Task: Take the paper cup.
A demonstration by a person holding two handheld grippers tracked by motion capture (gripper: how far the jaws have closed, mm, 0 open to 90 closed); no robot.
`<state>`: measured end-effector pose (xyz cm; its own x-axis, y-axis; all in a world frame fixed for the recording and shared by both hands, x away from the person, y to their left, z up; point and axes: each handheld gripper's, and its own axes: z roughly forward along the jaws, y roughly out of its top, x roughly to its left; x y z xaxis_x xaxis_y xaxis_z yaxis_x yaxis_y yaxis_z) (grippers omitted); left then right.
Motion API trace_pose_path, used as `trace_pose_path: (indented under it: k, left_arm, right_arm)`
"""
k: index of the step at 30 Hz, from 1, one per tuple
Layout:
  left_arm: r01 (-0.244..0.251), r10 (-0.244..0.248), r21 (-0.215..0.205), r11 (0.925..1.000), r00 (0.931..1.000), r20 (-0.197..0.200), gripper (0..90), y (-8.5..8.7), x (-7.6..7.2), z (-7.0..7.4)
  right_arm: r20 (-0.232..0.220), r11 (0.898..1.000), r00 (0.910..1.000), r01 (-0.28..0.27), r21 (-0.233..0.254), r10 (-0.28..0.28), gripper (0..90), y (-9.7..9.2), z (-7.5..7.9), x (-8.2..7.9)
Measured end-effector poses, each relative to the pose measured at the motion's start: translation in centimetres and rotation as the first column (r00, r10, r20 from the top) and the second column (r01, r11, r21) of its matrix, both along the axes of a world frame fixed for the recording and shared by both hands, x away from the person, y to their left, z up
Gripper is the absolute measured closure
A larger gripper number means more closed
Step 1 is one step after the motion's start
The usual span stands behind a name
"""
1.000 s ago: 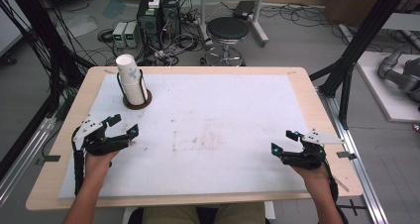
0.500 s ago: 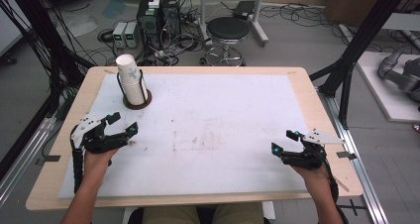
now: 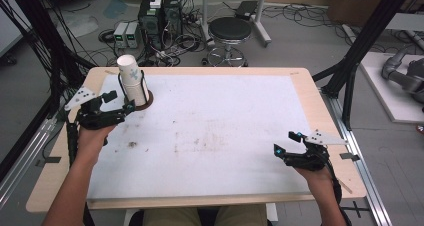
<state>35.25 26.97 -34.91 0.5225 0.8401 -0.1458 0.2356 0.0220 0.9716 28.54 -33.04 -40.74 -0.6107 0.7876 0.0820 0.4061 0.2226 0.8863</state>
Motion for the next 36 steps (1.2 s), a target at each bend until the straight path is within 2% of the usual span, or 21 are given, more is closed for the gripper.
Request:
trace_pose_path:
  k: [5,14,15,17,25,27,28,29,32,34,36]
  left_arm:
    - [0.002,-0.001,0.017,0.9998,0.9999,-0.014,15.2,0.0,1.9,1.4]
    - [-0.013,0.013,0.027,0.9996,0.9999,-0.005,15.2,0.2,3.9,2.7]
    - [-0.019,0.019,0.042,0.9989,0.9998,-0.009,15.2,0.3,4.3,2.9]
    - [-0.023,0.023,0.047,0.9986,0.9997,-0.011,15.2,0.3,4.5,3.0]
    - [-0.057,0.060,0.085,0.9948,0.9975,-0.037,15.2,0.7,7.0,3.7]
    - [-0.061,0.064,0.085,0.9945,0.9975,-0.031,15.2,0.8,7.4,3.6]
    - [-0.065,0.068,0.083,0.9945,0.9971,-0.036,15.4,0.8,7.6,3.6]
    - [-0.077,0.083,0.104,0.9916,0.9949,-0.056,15.4,0.8,8.2,3.4]
    - [-0.103,0.112,0.112,0.9884,0.9913,-0.070,15.4,0.9,9.2,3.5]
    - [-0.108,0.114,0.104,0.9887,0.9918,-0.057,15.4,1.0,9.8,3.5]
    - [-0.116,0.124,0.104,0.9878,0.9902,-0.066,15.5,1.0,10.1,3.3]
  right_arm:
    - [0.000,1.000,1.0000,-0.004,0.000,0.004,20.4,0.0,0.0,0.1]
    - [-0.009,1.000,1.0000,-0.004,0.005,0.004,20.4,-0.2,0.0,0.1]
    - [-0.008,1.000,1.0000,-0.006,0.005,0.006,20.4,-0.2,0.0,0.0]
    - [-0.007,1.000,1.0000,-0.004,0.005,0.004,20.4,-0.2,0.0,0.0]
    - [-0.008,1.000,1.0000,-0.003,0.011,0.003,20.3,-0.2,0.0,0.0]
    - [-0.005,1.000,1.0000,-0.007,0.007,0.007,20.4,-0.3,0.0,0.0]
    - [-0.007,1.000,0.9999,-0.007,0.008,0.007,20.4,-0.3,0.0,0.0]
    - [-0.012,1.000,0.9999,-0.007,0.010,0.007,20.4,-0.2,0.0,0.0]
    - [-0.016,1.000,0.9999,-0.004,0.010,0.004,20.4,-0.2,0.0,0.0]
    - [-0.008,1.000,0.9999,-0.009,0.007,0.009,20.4,-0.2,0.0,0.0]
    - [-0.012,1.000,0.9999,-0.010,0.006,0.010,20.4,-0.1,0.0,0.0]
